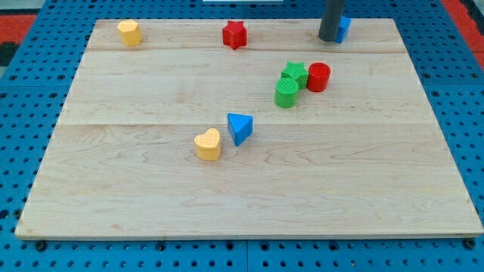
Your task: Push the green circle to the center left
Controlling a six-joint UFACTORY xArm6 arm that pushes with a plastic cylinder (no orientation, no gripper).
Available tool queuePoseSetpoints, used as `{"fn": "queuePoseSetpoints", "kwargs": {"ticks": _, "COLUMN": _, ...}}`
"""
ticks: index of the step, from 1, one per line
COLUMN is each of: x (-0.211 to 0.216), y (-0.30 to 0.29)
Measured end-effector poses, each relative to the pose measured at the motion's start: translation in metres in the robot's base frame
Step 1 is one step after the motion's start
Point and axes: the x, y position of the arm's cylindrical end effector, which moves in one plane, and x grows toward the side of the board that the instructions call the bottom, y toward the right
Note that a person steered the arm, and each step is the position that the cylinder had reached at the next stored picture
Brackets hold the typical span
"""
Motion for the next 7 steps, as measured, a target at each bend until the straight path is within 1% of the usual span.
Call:
{"fn": "queuePoseSetpoints", "kwargs": {"ticks": 1, "x": 0.005, "y": 0.0}}
{"fn": "queuePoseSetpoints", "kwargs": {"ticks": 2, "x": 0.031, "y": -0.002}}
{"fn": "queuePoseSetpoints", "kwargs": {"ticks": 3, "x": 0.064, "y": -0.017}}
{"fn": "queuePoseSetpoints", "kwargs": {"ticks": 4, "x": 0.101, "y": -0.017}}
{"fn": "queuePoseSetpoints", "kwargs": {"ticks": 5, "x": 0.126, "y": -0.015}}
{"fn": "queuePoseSetpoints", "kwargs": {"ticks": 6, "x": 0.133, "y": -0.037}}
{"fn": "queuePoseSetpoints", "kwargs": {"ticks": 7, "x": 0.138, "y": -0.094}}
